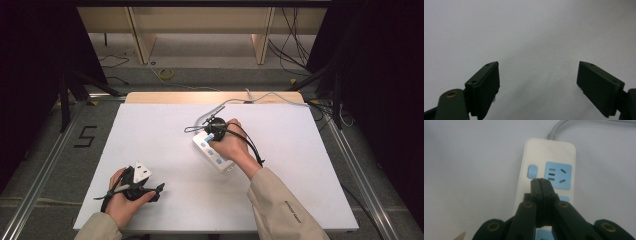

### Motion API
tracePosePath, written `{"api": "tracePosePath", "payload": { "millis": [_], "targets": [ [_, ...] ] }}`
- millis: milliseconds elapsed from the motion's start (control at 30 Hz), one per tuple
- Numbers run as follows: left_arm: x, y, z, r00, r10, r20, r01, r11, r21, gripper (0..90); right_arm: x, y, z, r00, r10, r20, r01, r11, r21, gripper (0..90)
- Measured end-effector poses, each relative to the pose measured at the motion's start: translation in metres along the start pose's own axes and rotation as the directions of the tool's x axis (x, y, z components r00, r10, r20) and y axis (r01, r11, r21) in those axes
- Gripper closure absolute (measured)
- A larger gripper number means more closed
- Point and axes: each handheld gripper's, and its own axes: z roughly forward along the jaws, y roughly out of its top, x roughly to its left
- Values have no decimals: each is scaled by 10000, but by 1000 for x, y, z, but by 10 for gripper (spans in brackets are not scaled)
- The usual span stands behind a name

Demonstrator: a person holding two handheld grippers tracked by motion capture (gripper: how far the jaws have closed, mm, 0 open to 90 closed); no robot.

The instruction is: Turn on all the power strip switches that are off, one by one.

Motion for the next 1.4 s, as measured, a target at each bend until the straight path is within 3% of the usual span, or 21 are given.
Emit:
{"api": "tracePosePath", "payload": {
  "millis": [967,1400],
  "targets": [
    [0,0,-1,10000,32,-7,-32,10000,21,185,3,-15,-10,10000,8,-32,-8,10000,69,900],
    [0,0,-1,10000,48,-18,-48,10000,28,185,7,-31,-13,9997,18,-259,-7,9990,441,900]
  ]
}}
